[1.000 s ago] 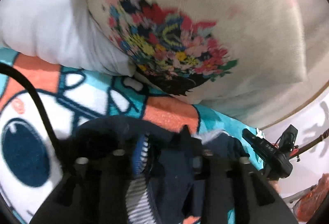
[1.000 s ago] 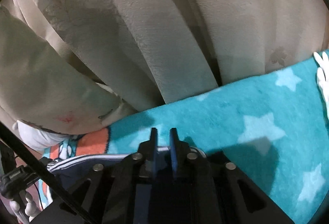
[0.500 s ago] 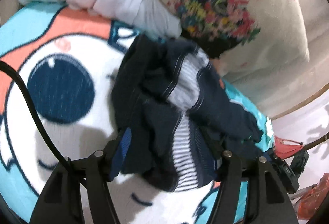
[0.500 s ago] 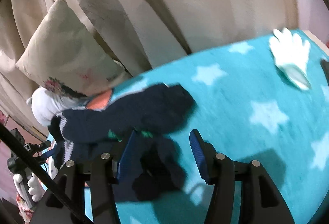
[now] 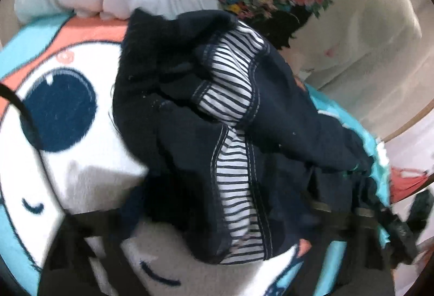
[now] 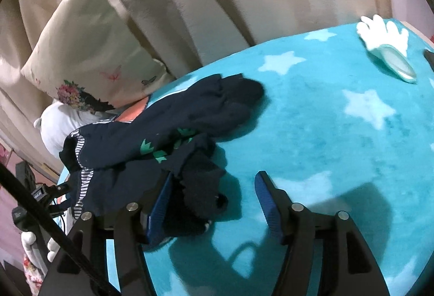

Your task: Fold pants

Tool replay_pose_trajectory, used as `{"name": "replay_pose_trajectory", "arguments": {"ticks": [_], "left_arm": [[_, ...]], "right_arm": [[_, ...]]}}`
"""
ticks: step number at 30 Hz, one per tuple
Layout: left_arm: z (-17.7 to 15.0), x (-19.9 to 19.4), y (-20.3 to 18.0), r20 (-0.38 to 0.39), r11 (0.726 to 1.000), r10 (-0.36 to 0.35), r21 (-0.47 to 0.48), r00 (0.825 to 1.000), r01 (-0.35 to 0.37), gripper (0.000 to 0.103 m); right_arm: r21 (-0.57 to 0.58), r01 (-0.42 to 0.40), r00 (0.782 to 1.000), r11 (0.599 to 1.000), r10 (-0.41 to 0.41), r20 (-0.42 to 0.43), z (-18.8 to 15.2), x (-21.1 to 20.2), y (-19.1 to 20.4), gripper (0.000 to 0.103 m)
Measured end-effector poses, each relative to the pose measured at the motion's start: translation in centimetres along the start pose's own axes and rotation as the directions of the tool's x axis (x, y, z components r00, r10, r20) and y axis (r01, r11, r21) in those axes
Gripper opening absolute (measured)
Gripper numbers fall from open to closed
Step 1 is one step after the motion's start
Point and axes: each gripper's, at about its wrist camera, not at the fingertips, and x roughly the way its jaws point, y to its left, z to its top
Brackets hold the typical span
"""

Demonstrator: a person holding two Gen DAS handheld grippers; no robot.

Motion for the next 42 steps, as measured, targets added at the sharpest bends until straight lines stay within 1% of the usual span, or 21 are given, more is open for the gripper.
{"name": "replay_pose_trajectory", "arguments": {"ticks": [1, 2, 3, 4, 5, 7, 11, 13, 15, 18, 21, 23, 26, 29, 31, 33, 34, 36, 39, 41, 42], "left_arm": [[0.0, 0.2, -0.2, -0.018, 1.000, -0.003, 0.014, 1.000, 0.003, 0.020], [0.1, 0.3, 0.0, -0.039, 0.999, -0.032, 0.007, 0.999, 0.032, 0.018], [0.1, 0.1, 0.2, -0.037, 0.999, -0.035, 0.001, 0.999, 0.035, 0.018], [0.1, -0.4, 0.6, -0.029, 1.000, -0.026, 0.005, 0.999, 0.026, 0.018], [0.2, -0.9, 0.9, -0.024, 1.000, -0.028, 0.003, 0.999, 0.028, 0.018], [0.4, -2.4, 1.9, -0.014, 0.999, -0.039, -0.010, 0.999, 0.039, 0.018], [0.7, -5.7, 3.7, -0.005, 0.998, -0.061, -0.024, 0.998, 0.061, 0.018], [0.6, -6.6, 3.7, 0.004, 0.999, -0.050, -0.022, 0.999, 0.050, 0.018], [0.1, -7.6, 4.8, 0.002, 1.000, -0.024, -0.020, 1.000, 0.024, 0.018], [0.1, -6.5, 5.5, -0.026, 0.999, 0.003, -0.033, 1.000, -0.004, 0.020], [-0.5, -5.7, 7.3, -0.053, 0.998, -0.004, -0.065, 0.999, 0.001, 0.023], [-1.4, -6.0, 8.0, -0.051, 0.997, -0.005, -0.075, 0.999, 0.001, 0.026], [-2.0, -7.0, 8.7, -0.020, 0.996, 0.003, -0.092, 1.000, -0.005, 0.033], [-2.8, -8.3, 10.5, 0.018, 0.989, -0.001, -0.145, 1.000, 0.004, 0.035], [-3.5, -9.4, 11.7, 0.057, 0.983, 0.015, -0.182, 0.998, -0.005, 0.037], [-4.4, -10.6, 12.8, 0.091, 0.977, 0.008, -0.213, 0.996, 0.011, 0.044], [-4.7, -10.9, 13.3, 0.099, 0.974, 0.002, -0.224, 0.995, 0.020, 0.045], [-5.1, -11.3, 14.1, 0.106, 0.971, -0.018, -0.236, 0.994, 0.043, 0.048], [-5.6, -11.4, 14.2, 0.105, 0.968, -0.037, -0.244, 0.994, 0.062, 0.049], [-5.7, -11.6, 14.1, 0.110, 0.965, -0.046, -0.250, 0.993, 0.073, 0.049], [-5.7, -11.7, 13.9, 0.115, 0.965, -0.051, -0.249, 0.992, 0.079, 0.049]], "right_arm": [[-0.015, -0.011, 1.000, 1.000, 0.011, -0.013, 0.0, 0.4, 0.6, 0.066], [-0.023, -0.023, 1.000, 0.999, 0.023, -0.022, 0.0, 0.6, 1.1, 0.065], [-0.022, -0.043, 0.999, 0.999, 0.042, -0.033, -0.1, 0.8, 1.4, 0.048], [-0.019, -0.067, 0.996, 0.998, 0.066, -0.057, -0.1, 1.1, 1.6, 0.025], [-0.020, -0.080, 0.994, 0.997, 0.079, -0.070, -0.2, 1.3, 1.9, 0.024], [-0.048, -0.080, 0.996, 0.996, 0.078, -0.052, -0.3, 0.8, 2.5, 0.019], [-0.033, -0.140, 0.990, 0.990, 0.139, -0.020, -0.1, -1.3, 2.9, 0.017], [-0.024, -0.162, 0.987, 0.986, 0.162, -0.006, 0.0, -2.3, 2.9, 0.016], [-0.017, -0.178, 0.984, 0.984, 0.178, 0.005, -0.1, -3.3, 2.8, 0.016], [0.003, -0.161, 0.987, 0.987, 0.161, 0.004, -1.0, -3.9, 1.8, 0.016], [0.049, -0.103, 0.994, 0.993, 0.104, -0.021, -1.5, -2.8, 0.1, 0.016], [0.095, -0.080, 0.996, 0.992, 0.084, -0.037, -2.0, -2.4, -1.0, 0.018], [0.132, -0.064, 0.997, 0.989, 0.068, -0.024, -2.5, -2.8, -1.8, 0.026], [0.143, -0.055, 0.999, 0.988, 0.054, 0.010, -2.2, -3.9, -2.2, 0.039], [0.138, -0.058, 0.997, 0.989, 0.051, 0.050, -1.8, -4.9, -2.2, 0.053], [0.128, -0.079, 0.995, 0.989, 0.071, 0.065, -1.6, -5.2, -2.2, 0.059], [0.120, -0.085, 0.995, 0.989, 0.078, 0.061, -1.5, -5.1, -2.1, 0.062], [0.110, -0.081, 0.996, 0.991, 0.078, 0.036, -1.8, -4.5, -1.7, 0.064], [0.096, -0.077, 0.997, 0.992, 0.076, 0.010, -2.5, -3.1, -1.0, 0.064], [0.050, -0.097, 0.995, 0.994, 0.098, -0.021, -2.7, -2.6, 0.1, 0.032], [0.046, -0.129, 0.990, 0.991, 0.131, -0.044, -2.6, -2.5, 0.5, 0.018]]}}
